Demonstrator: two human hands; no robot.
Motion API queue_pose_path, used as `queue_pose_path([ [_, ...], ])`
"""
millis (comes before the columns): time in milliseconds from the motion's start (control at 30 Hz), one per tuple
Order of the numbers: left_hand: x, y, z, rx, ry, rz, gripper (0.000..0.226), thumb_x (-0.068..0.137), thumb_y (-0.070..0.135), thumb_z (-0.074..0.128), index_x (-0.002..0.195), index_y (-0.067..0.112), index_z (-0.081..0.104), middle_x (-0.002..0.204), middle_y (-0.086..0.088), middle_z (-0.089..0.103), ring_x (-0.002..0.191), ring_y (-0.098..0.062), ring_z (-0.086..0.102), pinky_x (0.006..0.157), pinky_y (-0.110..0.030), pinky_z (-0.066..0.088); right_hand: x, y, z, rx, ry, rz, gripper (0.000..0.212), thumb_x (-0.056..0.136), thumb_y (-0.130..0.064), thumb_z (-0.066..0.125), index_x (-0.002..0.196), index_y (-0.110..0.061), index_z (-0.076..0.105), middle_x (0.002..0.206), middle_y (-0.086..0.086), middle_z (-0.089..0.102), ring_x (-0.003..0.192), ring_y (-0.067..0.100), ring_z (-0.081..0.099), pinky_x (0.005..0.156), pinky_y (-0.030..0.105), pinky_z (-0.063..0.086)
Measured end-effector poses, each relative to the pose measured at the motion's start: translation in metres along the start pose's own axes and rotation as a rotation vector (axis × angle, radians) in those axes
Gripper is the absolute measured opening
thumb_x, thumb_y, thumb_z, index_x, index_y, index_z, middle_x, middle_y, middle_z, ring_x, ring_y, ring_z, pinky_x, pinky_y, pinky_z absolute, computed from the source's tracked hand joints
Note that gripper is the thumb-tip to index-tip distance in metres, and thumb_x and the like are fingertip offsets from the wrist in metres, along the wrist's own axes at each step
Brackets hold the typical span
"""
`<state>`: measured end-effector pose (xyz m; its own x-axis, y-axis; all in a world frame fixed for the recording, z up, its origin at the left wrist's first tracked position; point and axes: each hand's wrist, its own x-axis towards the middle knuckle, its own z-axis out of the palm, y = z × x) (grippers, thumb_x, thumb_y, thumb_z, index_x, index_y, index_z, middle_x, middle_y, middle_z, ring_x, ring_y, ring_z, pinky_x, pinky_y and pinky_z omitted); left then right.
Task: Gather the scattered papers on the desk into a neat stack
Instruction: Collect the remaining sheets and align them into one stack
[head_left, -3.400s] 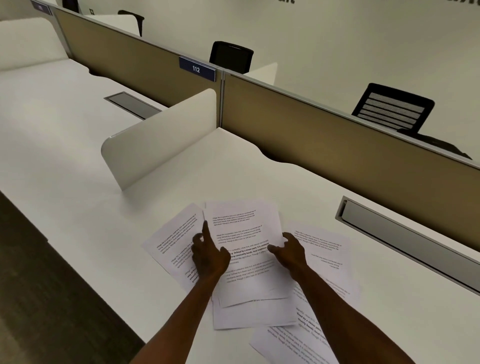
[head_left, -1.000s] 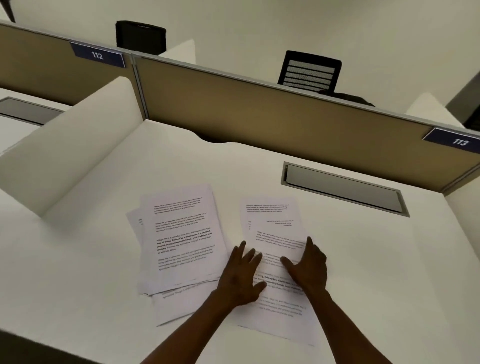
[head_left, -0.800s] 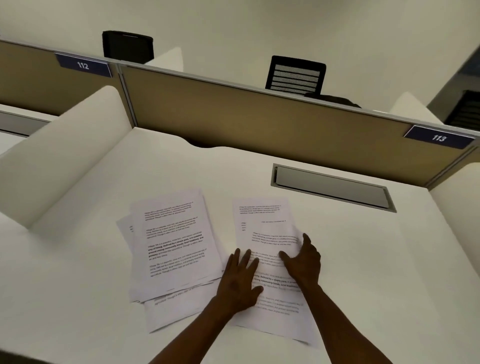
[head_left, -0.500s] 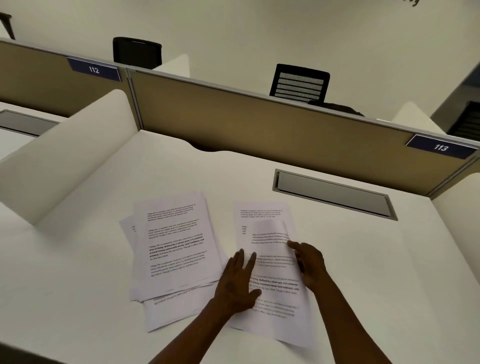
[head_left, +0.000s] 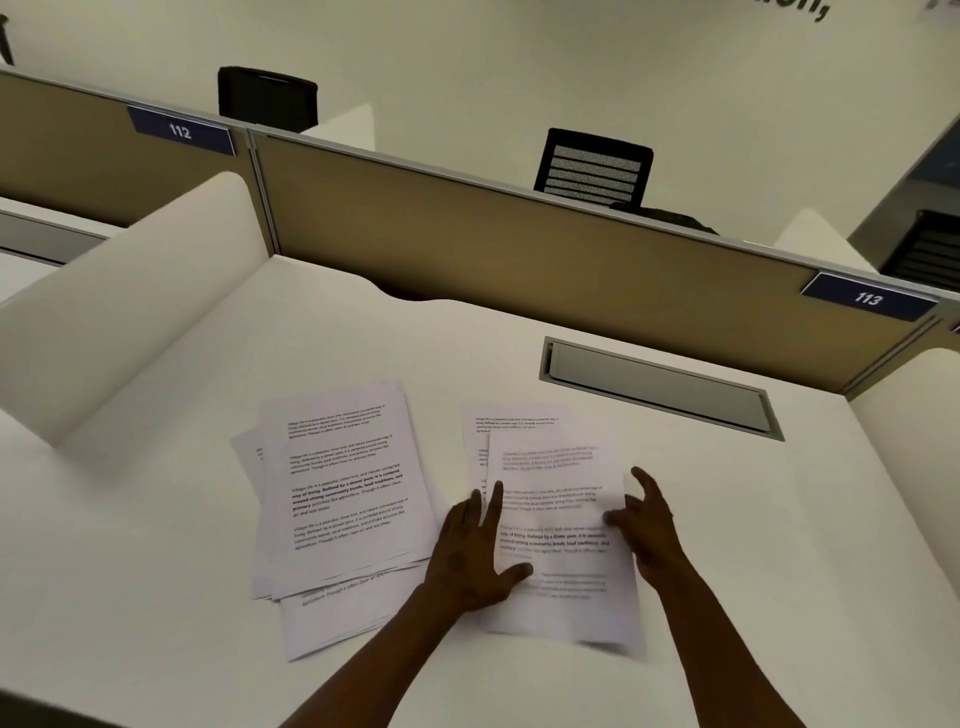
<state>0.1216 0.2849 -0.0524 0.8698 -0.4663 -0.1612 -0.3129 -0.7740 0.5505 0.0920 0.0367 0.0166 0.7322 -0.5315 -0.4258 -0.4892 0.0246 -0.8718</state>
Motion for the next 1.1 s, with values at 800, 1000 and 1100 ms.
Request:
queue_pose_path([
  [800, -0.002, 0.004, -0.004, -0.027, -0.067, -0.012, 0.119, 0.080, 0.058, 0.062, 0.129, 0.056, -0.046, 0.166, -0.003, -0.021, 0.154, -0.036, -0.001, 0.123, -0.047, 0.014, 0.017, -0.018, 0.068, -0.693, 0.136, -0.059, 0.087, 0.078, -0.039, 0.077, 0.148, -0.007, 0.035, 0.141, 0.017, 0.054, 0.131, 0.036, 0.051, 0.108, 0.042, 0.044],
  [1000, 0.000, 0.001, -0.008, -0.052, -0.083, -0.015, 0.117, 0.079, 0.060, 0.062, 0.135, 0.056, -0.040, 0.167, 0.000, -0.016, 0.155, -0.034, 0.002, 0.122, -0.047, 0.015, 0.025, -0.027, 0.056, -0.305, 0.082, 0.112, 0.072, 0.067, -0.027, 0.085, 0.128, -0.003, 0.055, 0.126, 0.019, 0.059, 0.116, 0.035, 0.058, 0.096, 0.040, 0.050],
  [1100, 0.000, -0.002, -0.011, -0.067, -0.105, -0.017, 0.115, 0.079, 0.061, 0.061, 0.137, 0.053, -0.038, 0.168, -0.001, -0.013, 0.155, -0.032, 0.000, 0.123, -0.046, 0.013, 0.024, -0.030, 0.048, -0.200, 0.039, 0.095, 0.043, 0.063, -0.016, 0.083, 0.100, 0.000, 0.067, 0.105, 0.019, 0.071, 0.097, 0.038, 0.068, 0.087, 0.051, 0.058],
])
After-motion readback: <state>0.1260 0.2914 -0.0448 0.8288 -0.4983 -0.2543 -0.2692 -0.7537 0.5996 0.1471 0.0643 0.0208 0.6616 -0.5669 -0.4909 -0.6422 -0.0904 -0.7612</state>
